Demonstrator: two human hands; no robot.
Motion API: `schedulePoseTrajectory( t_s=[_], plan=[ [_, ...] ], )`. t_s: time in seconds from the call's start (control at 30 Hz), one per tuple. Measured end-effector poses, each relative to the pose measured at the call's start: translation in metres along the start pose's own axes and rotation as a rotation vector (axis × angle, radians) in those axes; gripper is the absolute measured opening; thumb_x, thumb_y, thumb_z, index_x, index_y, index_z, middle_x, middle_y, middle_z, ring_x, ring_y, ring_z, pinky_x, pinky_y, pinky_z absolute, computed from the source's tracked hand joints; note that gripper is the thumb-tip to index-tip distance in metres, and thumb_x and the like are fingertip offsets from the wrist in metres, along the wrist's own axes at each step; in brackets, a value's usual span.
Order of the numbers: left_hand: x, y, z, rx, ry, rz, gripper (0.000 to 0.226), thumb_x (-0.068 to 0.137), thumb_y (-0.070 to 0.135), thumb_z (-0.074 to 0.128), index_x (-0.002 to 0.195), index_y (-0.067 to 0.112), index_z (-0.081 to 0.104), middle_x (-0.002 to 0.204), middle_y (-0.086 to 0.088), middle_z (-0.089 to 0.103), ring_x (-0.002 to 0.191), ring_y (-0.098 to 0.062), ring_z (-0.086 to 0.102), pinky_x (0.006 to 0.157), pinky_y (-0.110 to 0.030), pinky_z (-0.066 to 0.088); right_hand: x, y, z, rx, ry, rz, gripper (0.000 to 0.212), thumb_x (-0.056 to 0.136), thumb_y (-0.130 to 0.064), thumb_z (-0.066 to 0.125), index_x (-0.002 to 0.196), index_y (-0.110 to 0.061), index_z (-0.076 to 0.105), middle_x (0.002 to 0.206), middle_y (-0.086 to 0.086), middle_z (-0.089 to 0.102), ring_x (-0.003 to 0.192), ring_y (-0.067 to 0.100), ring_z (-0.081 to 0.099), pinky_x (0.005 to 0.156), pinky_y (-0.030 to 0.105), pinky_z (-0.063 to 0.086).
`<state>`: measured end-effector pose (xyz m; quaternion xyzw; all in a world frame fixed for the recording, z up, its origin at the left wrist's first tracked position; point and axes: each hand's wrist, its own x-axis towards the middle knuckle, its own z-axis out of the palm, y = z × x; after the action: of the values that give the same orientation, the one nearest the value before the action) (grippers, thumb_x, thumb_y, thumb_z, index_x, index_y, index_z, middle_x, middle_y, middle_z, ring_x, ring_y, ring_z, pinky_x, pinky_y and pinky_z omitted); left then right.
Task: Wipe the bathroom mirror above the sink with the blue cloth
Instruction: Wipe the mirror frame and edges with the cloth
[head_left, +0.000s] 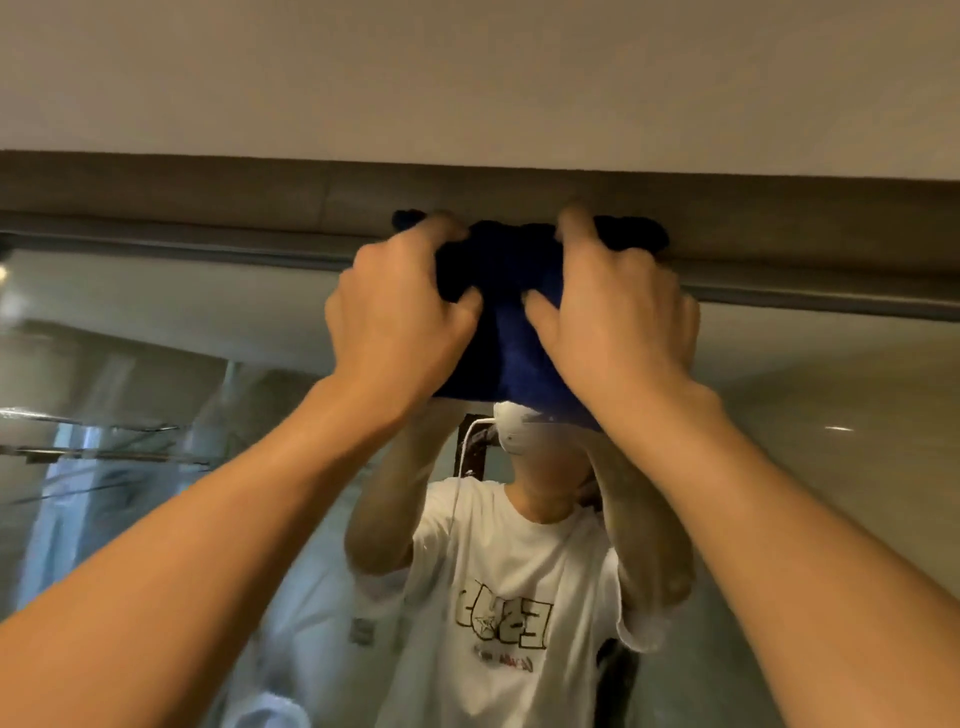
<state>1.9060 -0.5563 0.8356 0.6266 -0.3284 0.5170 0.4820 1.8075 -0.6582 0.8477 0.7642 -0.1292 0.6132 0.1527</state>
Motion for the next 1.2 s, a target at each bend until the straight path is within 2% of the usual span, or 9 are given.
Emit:
schedulePoseTrajectory(
  t_s=[0.1, 0.17, 0.23, 0.37, 0.6, 0.7, 0.83, 1.03, 1.2],
  plan=[
    [-0.011, 0.039, 0.025, -0.029, -0.03, 0.08, 0.045, 0.084, 0.028, 0.064, 0.128, 0.034, 0.057, 0.113, -0.004, 0.069, 0.104, -0.034, 0.062, 0.074, -0.04, 0.047, -0.013, 0.042, -0.022, -0.01, -0.016, 0.081, 0.045, 0.093, -0.043, 0.059, 0.13, -0.023, 0.041, 0.099, 0.017, 0.064, 0.092, 0.041, 0.062, 0.062, 0.036, 0.033],
    [-0.017, 0.068, 0.042, 0.02, -0.067, 0.163, 0.045, 0.088, 0.028, 0.061, 0.132, 0.033, 0.052, 0.112, -0.004, 0.067, 0.1, -0.034, 0.063, 0.066, -0.036, 0.039, -0.021, 0.068, -0.038, -0.022, -0.016, 0.151, 0.043, 0.091, -0.041, 0.062, 0.125, -0.022, 0.044, 0.098, 0.02, 0.063, 0.091, 0.043, 0.061, 0.063, 0.036, 0.033],
    [-0.019, 0.089, 0.051, 0.068, -0.091, 0.227, 0.044, 0.091, 0.027, 0.057, 0.134, 0.031, 0.049, 0.11, -0.004, 0.065, 0.097, -0.033, 0.063, 0.064, -0.034, 0.034, -0.024, 0.085, -0.048, -0.034, -0.029, 0.213, 0.041, 0.091, -0.04, 0.063, 0.122, -0.021, 0.045, 0.099, 0.021, 0.062, 0.092, 0.043, 0.06, 0.063, 0.036, 0.033],
    [-0.011, 0.087, 0.045, 0.121, -0.135, 0.274, 0.044, 0.092, 0.03, 0.057, 0.135, 0.034, 0.048, 0.112, -0.004, 0.065, 0.1, -0.034, 0.063, 0.065, -0.034, 0.035, -0.019, 0.086, -0.049, -0.062, -0.049, 0.266, 0.045, 0.09, -0.039, 0.064, 0.127, -0.021, 0.045, 0.101, 0.02, 0.062, 0.093, 0.042, 0.061, 0.063, 0.036, 0.036],
    [0.002, 0.025, 0.01, 0.114, -0.115, 0.168, 0.045, 0.086, 0.033, 0.062, 0.131, 0.038, 0.053, 0.115, -0.011, 0.067, 0.106, -0.043, 0.059, 0.076, -0.041, 0.044, -0.005, 0.023, -0.019, -0.036, -0.031, 0.162, 0.05, 0.093, -0.04, 0.059, 0.137, -0.025, 0.039, 0.109, 0.014, 0.064, 0.1, 0.039, 0.061, 0.065, 0.034, 0.031],
    [0.003, 0.015, 0.009, 0.085, -0.084, 0.122, 0.046, 0.084, 0.032, 0.064, 0.129, 0.038, 0.055, 0.114, -0.014, 0.067, 0.105, -0.046, 0.058, 0.076, -0.043, 0.043, -0.003, 0.015, -0.013, -0.049, -0.042, 0.122, 0.049, 0.095, -0.041, 0.056, 0.137, -0.025, 0.037, 0.106, 0.011, 0.064, 0.095, 0.035, 0.062, 0.063, 0.034, 0.031],
    [-0.002, 0.035, 0.023, 0.034, -0.075, 0.116, 0.046, 0.085, 0.028, 0.063, 0.129, 0.034, 0.055, 0.111, -0.017, 0.067, 0.103, -0.047, 0.058, 0.071, -0.041, 0.039, -0.004, 0.039, -0.027, -0.063, -0.076, 0.078, 0.045, 0.095, -0.041, 0.057, 0.134, -0.026, 0.04, 0.106, 0.009, 0.064, 0.093, 0.034, 0.062, 0.063, 0.033, 0.033],
    [-0.019, 0.098, 0.062, -0.011, -0.083, 0.199, 0.044, 0.089, 0.026, 0.059, 0.133, 0.03, 0.051, 0.107, -0.012, 0.066, 0.097, -0.042, 0.061, 0.066, -0.037, 0.036, -0.018, 0.107, -0.052, -0.09, -0.067, 0.179, 0.041, 0.092, -0.041, 0.059, 0.127, -0.027, 0.044, 0.103, 0.009, 0.064, 0.091, 0.035, 0.063, 0.06, 0.034, 0.042],
    [-0.029, 0.14, 0.084, -0.005, -0.138, 0.276, 0.041, 0.093, 0.025, 0.055, 0.133, 0.027, 0.048, 0.107, -0.008, 0.064, 0.096, -0.036, 0.062, 0.061, -0.037, 0.032, -0.028, 0.146, -0.067, -0.1, -0.018, 0.26, 0.034, 0.09, -0.039, 0.063, 0.115, -0.026, 0.045, 0.102, 0.011, 0.065, 0.09, 0.038, 0.063, 0.068, 0.046, 0.054]
  ],
)
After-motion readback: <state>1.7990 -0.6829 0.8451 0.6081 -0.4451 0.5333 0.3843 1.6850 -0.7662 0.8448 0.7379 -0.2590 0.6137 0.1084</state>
